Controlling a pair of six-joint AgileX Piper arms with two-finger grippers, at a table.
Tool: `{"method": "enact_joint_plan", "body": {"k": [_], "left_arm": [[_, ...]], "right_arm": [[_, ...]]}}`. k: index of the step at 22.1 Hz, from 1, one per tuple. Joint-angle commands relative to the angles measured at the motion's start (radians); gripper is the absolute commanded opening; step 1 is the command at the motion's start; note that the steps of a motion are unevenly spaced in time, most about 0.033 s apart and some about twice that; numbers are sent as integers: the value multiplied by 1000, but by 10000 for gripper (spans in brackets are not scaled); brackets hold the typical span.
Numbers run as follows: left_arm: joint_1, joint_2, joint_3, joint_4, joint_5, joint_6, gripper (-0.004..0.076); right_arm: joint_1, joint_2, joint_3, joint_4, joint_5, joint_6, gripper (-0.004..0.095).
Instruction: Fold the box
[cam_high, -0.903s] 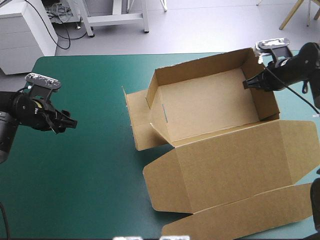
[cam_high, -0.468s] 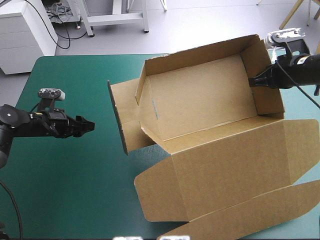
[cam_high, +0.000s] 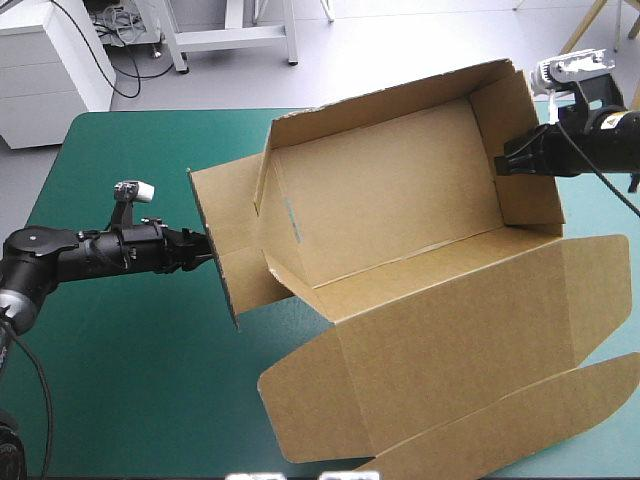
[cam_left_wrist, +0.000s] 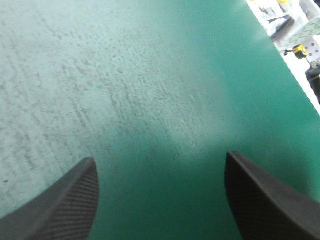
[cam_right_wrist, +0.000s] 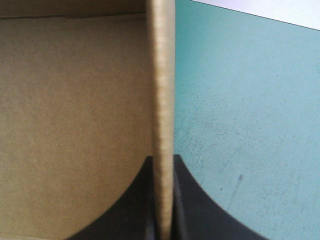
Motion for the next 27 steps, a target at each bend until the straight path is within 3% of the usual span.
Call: {"method": "enact_joint_plan", "body": {"k": [1, 7, 14, 21, 27], "left_arm": [[-48, -25, -21, -117, 49, 27, 502], [-136, -25, -21, -314, 192, 91, 502], [-146, -25, -27, -373, 192, 91, 503], [-146, -32, -27, -449, 192, 90, 505], [-190, -63, -41, -481, 194, 90, 512]], "right_arm": [[-6, -36, -28, 56, -42, 0, -20], [-6, -36, -28, 62, -43, -6, -19], [-1, -36, -28, 2, -98, 12, -12], [114, -36, -28, -202, -239, 141, -12], [128, -34, -28, -224, -306, 147, -12]]}}
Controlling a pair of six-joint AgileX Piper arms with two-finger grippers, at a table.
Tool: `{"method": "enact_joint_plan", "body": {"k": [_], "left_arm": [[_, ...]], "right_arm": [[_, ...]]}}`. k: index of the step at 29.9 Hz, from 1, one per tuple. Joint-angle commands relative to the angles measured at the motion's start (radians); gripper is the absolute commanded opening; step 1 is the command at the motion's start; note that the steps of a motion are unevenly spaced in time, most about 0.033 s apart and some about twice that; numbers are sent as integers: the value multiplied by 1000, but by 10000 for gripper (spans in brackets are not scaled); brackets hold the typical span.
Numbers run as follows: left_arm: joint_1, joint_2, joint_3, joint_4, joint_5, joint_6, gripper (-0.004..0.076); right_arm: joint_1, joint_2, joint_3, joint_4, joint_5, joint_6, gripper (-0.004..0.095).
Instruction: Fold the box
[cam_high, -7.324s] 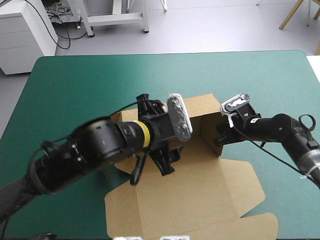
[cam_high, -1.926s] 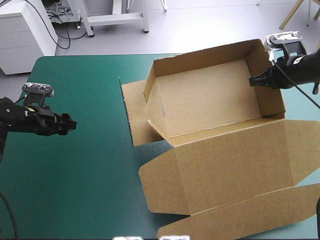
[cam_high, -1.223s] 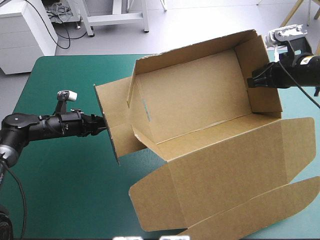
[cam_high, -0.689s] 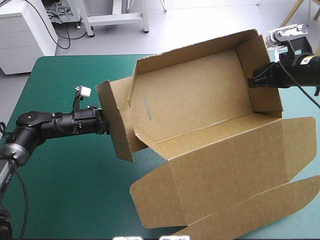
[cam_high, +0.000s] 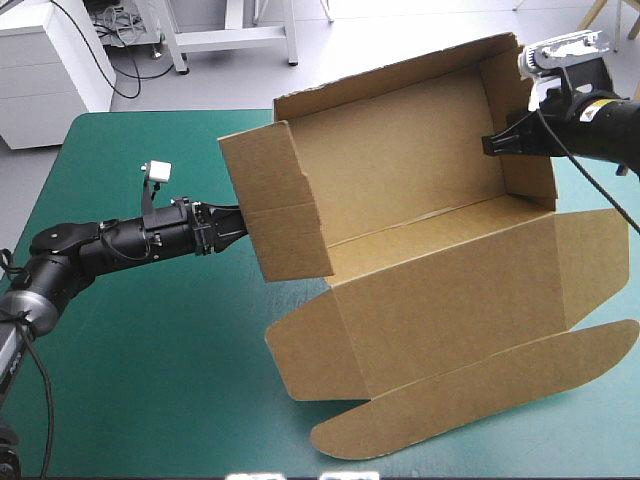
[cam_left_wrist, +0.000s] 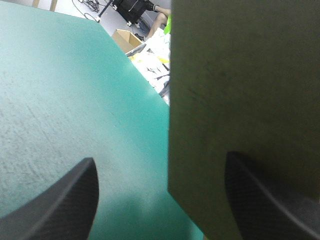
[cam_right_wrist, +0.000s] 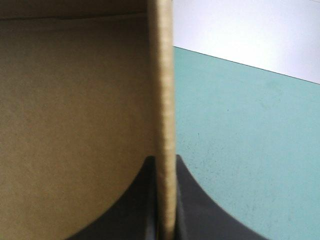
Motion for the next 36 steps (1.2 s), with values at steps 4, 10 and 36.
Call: {"method": "enact_joint_plan", "body": {"k": [4, 10, 36], "left_arm": [[-74, -45, -82, -94, 124, 1, 522], [-93, -45, -156, -96, 122, -2, 522], [-410, -45, -463, 593, -637, -523, 523]], "right_arm": [[5, -34, -28, -15, -103, 29, -12], [5, -34, -28, -15, -135, 37, -12], [178, -26, -28, -234, -282, 285, -11]]}}
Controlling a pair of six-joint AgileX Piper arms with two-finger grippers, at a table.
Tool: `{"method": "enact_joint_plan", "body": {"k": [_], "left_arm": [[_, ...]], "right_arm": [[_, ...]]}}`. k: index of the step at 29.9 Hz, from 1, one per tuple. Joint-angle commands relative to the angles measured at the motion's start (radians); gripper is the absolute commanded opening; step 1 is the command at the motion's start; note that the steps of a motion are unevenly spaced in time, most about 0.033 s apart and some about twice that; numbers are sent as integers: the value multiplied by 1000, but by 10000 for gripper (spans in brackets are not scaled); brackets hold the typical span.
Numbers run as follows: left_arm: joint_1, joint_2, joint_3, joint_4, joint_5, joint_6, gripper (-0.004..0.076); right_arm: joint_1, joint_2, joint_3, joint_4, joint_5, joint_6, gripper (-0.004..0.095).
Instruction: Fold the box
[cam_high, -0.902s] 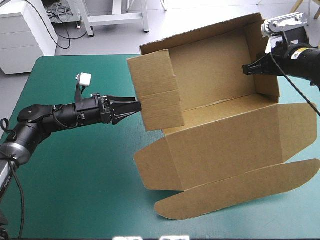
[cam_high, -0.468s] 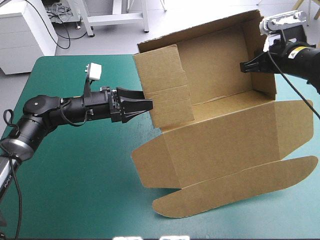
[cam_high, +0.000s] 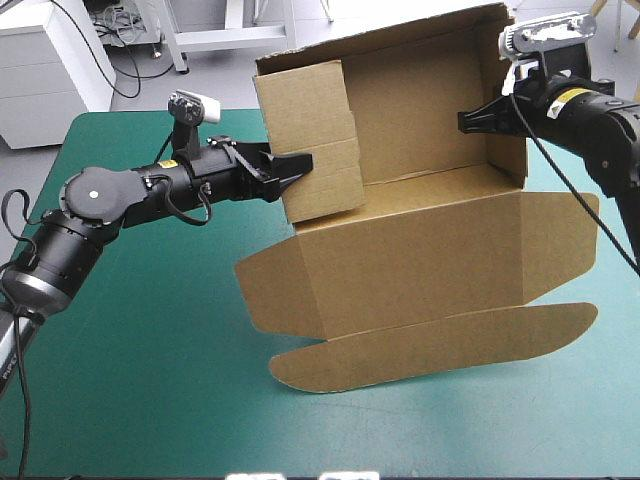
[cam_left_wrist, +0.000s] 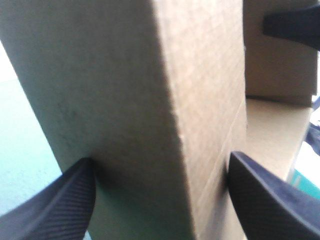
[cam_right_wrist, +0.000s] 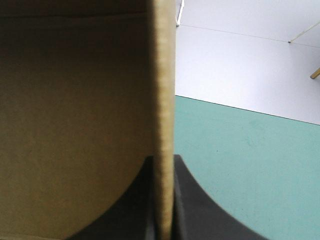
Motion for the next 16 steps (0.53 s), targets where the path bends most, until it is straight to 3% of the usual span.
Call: {"method": "enact_joint_plan", "body": {"k": [1, 8, 12, 16], "left_arm": [[-76, -33, -61, 146, -176, -137, 516], [-229, -31, -66, 460, -424, -299, 375], [-266, -29, -66, 510, -492, -326, 225], [-266, -29, -66, 493, -485, -326, 64]], "right_arm": [[10, -29, -29, 0, -102, 49, -11], [10, -27, -29, 0, -107, 86, -11], [10, -27, -29, 6, -103, 101, -10], [10, -21, -29, 28, -98, 110, -10]]}}
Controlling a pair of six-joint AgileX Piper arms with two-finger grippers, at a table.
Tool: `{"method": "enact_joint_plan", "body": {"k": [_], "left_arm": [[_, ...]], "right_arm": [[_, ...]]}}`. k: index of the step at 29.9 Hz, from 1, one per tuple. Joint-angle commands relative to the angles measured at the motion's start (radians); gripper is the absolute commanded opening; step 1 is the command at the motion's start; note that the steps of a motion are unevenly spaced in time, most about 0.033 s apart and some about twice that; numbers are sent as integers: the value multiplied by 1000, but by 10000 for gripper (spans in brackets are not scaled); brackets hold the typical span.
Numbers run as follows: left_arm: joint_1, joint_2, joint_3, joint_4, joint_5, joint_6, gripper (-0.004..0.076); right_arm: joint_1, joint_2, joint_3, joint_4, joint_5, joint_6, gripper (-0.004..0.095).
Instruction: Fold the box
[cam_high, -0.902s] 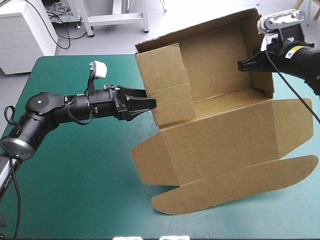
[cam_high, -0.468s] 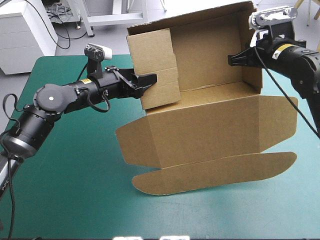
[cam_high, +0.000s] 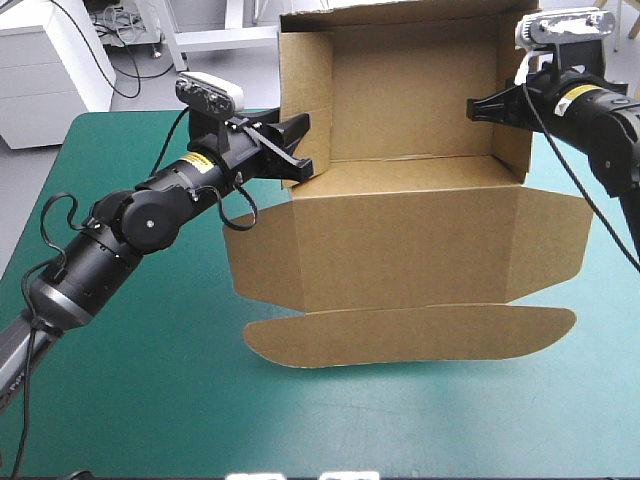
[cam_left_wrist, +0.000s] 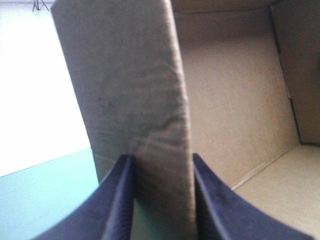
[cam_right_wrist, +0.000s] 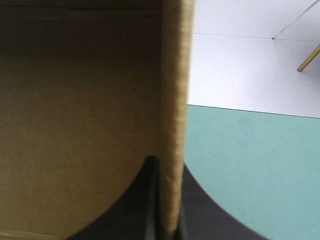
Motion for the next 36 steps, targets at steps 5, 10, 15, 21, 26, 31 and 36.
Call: {"method": "enact_joint_plan", "body": {"k": [5, 10, 15, 21, 26, 31, 36], "left_arm": [[-28, -29, -39, -25, 6, -1, -10], [-26, -17, -39, -19, 25, -4, -10], [-26, 29, -51, 109, 120, -119, -10], [-26, 146, -151, 455, 411, -418, -10], [-26, 214, -209, 497, 548, -462, -10], [-24, 245, -217, 506, 634, -474, -10], [-1, 269, -217, 520, 725, -474, -10]], "right_arm": [[11, 2, -27, 164, -65, 1, -7], [60, 31, -27, 133, -43, 22, -4], [140, 69, -27, 58, -25, 93, -4], [202, 126, -27, 26, 22, 148, -4], [220, 178, -27, 58, 101, 164, -4], [220, 227, -27, 69, 198, 160, -4], [220, 251, -27, 76, 235, 147, -4]]}}
